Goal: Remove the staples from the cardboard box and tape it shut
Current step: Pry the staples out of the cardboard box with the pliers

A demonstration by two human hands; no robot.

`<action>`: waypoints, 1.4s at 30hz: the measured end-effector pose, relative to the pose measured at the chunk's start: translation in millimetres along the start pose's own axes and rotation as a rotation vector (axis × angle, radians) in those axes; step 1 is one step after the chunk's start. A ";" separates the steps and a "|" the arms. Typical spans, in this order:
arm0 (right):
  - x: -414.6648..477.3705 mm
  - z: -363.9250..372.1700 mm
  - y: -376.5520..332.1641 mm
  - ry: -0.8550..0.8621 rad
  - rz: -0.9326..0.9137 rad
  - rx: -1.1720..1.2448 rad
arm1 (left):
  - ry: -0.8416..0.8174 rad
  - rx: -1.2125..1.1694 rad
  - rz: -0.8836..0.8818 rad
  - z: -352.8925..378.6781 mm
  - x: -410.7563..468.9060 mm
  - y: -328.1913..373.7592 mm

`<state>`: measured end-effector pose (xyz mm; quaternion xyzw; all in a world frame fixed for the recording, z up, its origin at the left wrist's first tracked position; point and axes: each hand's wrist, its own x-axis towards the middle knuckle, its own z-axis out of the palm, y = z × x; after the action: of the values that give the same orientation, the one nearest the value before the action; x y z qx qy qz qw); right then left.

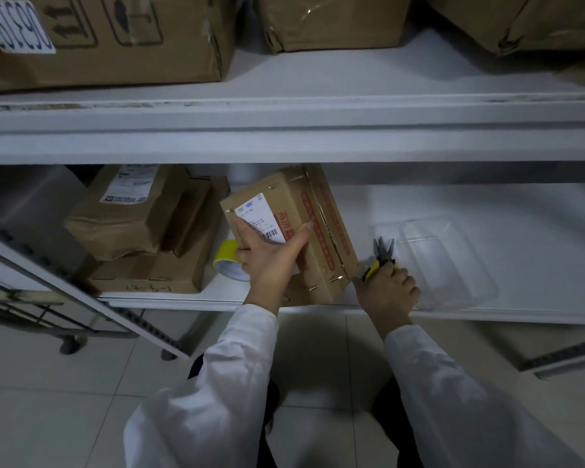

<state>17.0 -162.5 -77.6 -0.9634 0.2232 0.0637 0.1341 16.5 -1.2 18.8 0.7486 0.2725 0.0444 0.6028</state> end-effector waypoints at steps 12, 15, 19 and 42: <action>0.5 -14.4 -0.6 -0.035 0.050 0.146 | 0.007 0.050 0.001 6.5 -8.1 3.0; -1.1 -22.2 1.8 -0.047 0.044 0.273 | 0.032 0.084 0.010 9.4 -9.4 4.1; -1.0 -33.1 10.2 -0.100 -0.002 0.445 | 0.041 0.077 0.020 13.1 -15.5 4.8; -17.9 -55.2 42.0 -0.140 0.116 0.767 | 0.046 0.027 -0.007 17.1 -43.3 9.8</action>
<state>-14.2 -207.2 -31.2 -0.8226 0.2754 0.0487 0.4952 -10.0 -37.5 34.6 0.7544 0.2897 0.0558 0.5864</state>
